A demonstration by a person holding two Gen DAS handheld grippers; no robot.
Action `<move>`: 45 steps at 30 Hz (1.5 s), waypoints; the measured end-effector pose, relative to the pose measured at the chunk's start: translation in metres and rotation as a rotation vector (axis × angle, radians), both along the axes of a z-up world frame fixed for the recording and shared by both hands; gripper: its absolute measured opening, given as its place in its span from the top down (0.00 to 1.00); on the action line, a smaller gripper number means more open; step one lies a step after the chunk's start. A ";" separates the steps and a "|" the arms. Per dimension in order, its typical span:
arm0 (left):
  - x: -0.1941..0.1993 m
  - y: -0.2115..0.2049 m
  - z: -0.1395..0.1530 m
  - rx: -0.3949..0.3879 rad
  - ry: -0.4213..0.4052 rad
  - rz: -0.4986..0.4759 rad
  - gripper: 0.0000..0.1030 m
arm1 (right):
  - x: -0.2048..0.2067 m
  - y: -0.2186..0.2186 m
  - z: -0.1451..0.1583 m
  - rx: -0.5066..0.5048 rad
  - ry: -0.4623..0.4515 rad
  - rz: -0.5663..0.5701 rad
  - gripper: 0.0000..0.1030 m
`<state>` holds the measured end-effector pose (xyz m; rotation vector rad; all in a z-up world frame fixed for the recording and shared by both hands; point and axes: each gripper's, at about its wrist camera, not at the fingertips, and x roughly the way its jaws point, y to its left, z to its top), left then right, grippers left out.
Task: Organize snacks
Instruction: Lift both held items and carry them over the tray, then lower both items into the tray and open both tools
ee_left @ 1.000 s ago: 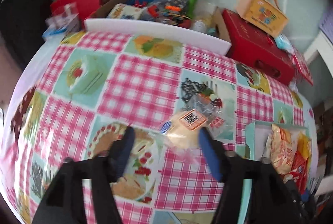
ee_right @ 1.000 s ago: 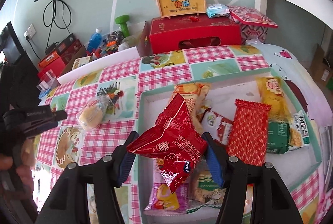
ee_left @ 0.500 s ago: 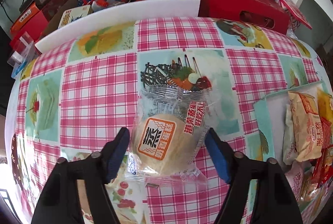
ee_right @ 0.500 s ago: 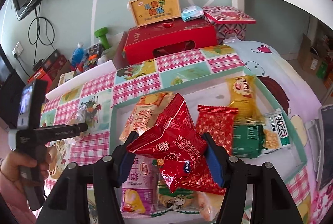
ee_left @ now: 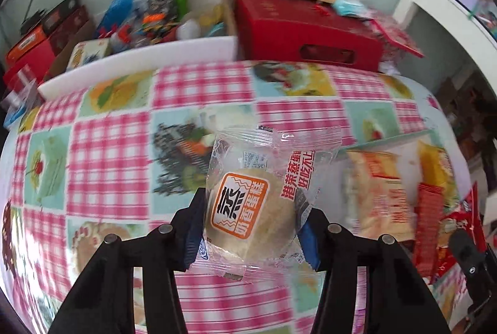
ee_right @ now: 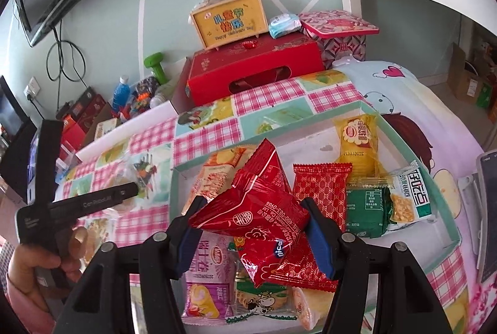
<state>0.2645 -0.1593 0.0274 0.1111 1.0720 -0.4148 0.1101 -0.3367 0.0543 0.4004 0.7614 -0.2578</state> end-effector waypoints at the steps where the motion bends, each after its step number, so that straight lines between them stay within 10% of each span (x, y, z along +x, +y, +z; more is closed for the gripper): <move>1: -0.002 -0.010 0.000 -0.004 0.002 -0.022 0.47 | -0.002 -0.001 0.004 0.001 -0.015 -0.003 0.37; 31: -0.029 -0.100 -0.023 0.126 -0.030 -0.153 0.46 | -0.005 -0.050 -0.008 -0.001 -0.038 -0.108 0.37; 35: -0.032 -0.092 -0.016 0.122 -0.055 -0.130 0.25 | 0.002 -0.043 -0.010 -0.034 -0.033 -0.083 0.36; 45: -0.040 -0.059 0.001 0.085 -0.067 -0.032 0.17 | 0.003 -0.043 -0.016 -0.059 0.028 -0.080 0.27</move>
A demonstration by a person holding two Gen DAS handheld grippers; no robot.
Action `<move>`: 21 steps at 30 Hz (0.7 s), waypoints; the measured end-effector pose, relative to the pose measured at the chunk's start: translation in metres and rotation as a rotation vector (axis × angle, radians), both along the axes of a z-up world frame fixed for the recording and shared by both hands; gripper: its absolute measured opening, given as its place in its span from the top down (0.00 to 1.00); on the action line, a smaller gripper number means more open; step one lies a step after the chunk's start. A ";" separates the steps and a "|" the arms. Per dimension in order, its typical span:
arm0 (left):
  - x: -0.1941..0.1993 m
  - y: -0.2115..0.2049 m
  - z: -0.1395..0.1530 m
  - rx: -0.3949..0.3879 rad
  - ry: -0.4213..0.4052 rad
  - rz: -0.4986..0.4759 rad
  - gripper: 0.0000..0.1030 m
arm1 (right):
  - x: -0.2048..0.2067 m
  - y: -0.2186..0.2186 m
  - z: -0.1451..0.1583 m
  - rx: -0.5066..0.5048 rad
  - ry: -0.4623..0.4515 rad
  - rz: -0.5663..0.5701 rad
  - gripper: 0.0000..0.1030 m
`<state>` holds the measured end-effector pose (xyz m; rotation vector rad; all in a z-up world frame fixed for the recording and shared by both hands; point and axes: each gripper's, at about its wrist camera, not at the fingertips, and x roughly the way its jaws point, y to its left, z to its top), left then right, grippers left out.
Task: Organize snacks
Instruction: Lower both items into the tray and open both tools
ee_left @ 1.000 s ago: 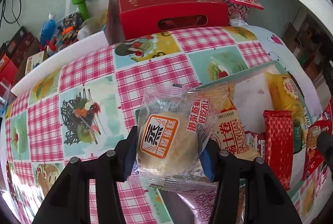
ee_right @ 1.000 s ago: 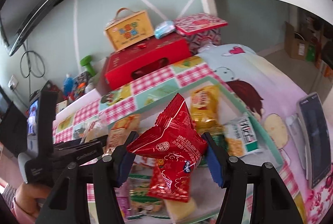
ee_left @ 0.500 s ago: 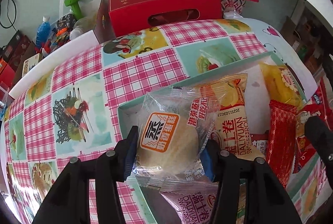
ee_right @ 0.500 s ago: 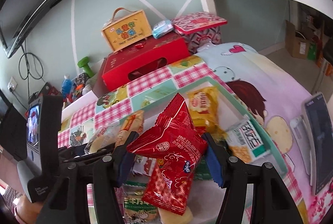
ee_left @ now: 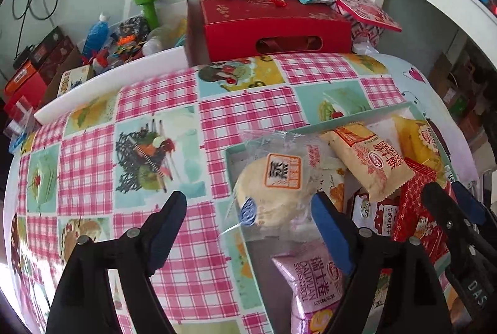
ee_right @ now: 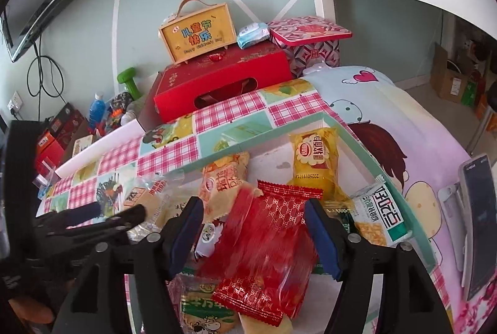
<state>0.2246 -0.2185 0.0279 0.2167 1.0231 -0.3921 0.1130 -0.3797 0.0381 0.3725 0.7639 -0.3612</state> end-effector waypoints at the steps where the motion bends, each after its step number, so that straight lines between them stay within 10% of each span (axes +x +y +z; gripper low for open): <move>1: -0.001 0.004 0.000 0.000 0.001 0.011 0.17 | 0.000 0.001 -0.001 -0.007 0.009 0.001 0.26; 12: -0.010 0.036 0.004 0.067 -0.011 0.141 0.08 | -0.003 0.009 -0.006 -0.020 0.054 0.022 0.00; 21: -0.006 0.042 -0.004 0.082 0.002 0.214 0.01 | -0.005 0.009 -0.007 -0.043 0.068 0.011 0.00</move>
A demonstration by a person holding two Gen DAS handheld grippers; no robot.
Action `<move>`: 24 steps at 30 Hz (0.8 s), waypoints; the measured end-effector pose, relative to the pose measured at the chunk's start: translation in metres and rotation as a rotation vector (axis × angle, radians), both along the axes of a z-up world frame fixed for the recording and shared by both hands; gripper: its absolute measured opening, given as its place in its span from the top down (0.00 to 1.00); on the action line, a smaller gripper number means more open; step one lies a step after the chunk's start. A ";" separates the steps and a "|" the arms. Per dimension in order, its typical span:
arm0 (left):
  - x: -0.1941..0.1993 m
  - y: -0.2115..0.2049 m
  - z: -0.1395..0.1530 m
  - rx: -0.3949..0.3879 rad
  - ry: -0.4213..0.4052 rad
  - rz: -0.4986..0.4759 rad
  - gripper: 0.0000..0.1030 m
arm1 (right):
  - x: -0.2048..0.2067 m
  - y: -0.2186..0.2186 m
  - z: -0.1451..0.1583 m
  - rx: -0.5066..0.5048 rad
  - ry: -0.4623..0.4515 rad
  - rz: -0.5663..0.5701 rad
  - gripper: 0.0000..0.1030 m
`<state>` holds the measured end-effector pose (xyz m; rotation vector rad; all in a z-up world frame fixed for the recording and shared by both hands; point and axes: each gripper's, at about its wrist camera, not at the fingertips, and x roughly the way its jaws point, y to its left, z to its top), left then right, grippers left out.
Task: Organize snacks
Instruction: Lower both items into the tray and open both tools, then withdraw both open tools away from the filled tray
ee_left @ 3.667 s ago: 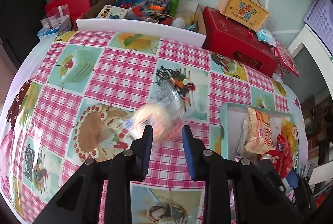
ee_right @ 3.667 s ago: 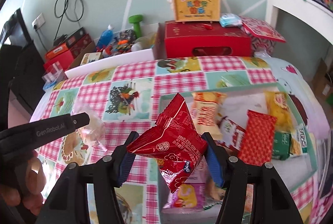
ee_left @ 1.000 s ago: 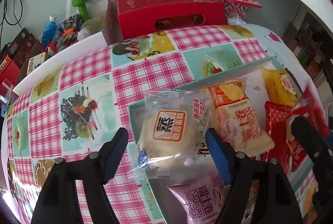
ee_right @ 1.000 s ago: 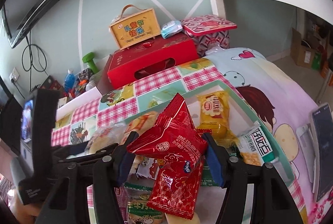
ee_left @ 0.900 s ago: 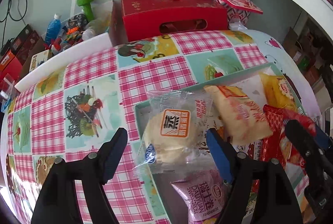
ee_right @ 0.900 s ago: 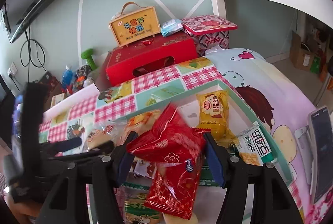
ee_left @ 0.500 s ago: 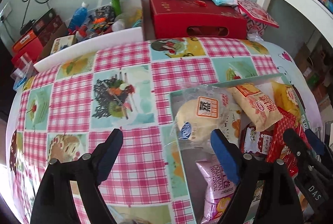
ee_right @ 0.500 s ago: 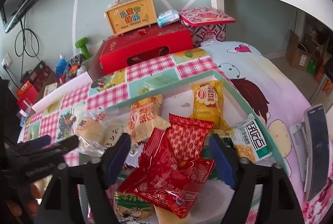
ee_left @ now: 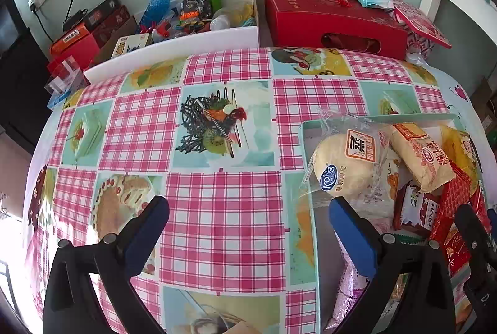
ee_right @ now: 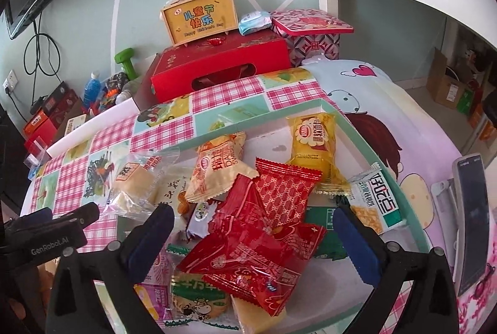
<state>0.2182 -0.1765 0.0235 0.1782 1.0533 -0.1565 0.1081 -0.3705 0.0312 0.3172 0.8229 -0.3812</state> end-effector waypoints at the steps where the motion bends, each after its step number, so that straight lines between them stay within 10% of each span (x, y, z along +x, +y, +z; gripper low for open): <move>1: 0.000 0.000 -0.001 -0.005 0.007 0.004 0.01 | 0.000 -0.001 0.000 -0.002 0.002 -0.004 0.00; 24: -0.023 0.041 -0.014 0.019 0.058 0.111 0.01 | -0.014 0.016 0.002 0.002 -0.020 0.036 0.00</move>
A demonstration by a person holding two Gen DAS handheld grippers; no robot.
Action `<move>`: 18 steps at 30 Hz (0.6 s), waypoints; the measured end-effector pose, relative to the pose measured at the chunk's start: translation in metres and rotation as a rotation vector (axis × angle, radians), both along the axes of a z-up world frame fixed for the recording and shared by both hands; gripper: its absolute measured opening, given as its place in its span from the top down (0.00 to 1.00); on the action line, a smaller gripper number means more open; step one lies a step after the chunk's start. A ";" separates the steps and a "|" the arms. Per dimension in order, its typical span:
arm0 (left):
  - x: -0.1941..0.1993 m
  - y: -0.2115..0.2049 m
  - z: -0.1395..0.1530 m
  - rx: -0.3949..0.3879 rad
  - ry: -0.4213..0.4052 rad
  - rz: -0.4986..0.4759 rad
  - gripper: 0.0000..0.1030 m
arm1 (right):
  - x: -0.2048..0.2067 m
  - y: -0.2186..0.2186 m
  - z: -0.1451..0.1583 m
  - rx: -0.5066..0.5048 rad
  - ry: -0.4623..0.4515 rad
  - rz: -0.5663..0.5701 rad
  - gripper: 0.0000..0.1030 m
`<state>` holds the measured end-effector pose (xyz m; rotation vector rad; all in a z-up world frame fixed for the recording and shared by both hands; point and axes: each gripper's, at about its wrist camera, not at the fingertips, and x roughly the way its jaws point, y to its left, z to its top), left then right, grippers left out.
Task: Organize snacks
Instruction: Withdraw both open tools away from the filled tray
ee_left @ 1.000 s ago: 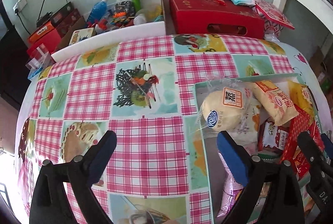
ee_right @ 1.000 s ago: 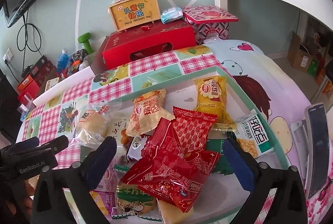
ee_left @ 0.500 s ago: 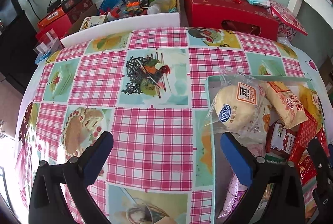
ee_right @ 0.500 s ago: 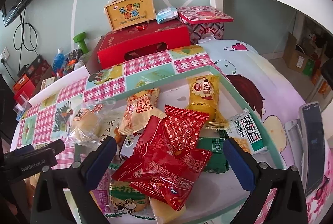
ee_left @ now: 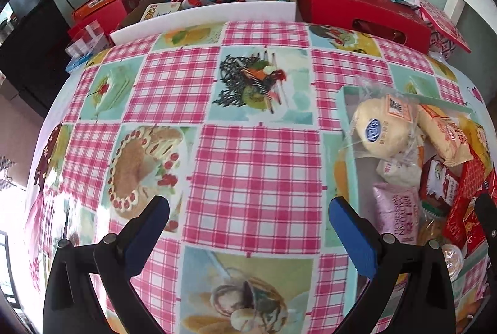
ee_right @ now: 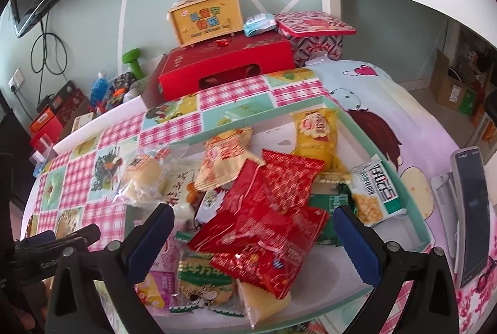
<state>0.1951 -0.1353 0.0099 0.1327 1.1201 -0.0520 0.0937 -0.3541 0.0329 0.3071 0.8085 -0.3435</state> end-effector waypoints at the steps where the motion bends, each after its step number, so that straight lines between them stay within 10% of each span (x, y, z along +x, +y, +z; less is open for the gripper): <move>1: -0.001 0.003 0.000 0.002 -0.002 0.004 0.01 | 0.000 0.003 0.000 -0.006 0.003 0.006 0.00; 18: -0.040 0.036 -0.004 0.000 0.006 0.027 0.01 | -0.024 0.065 0.009 -0.061 -0.007 0.125 0.00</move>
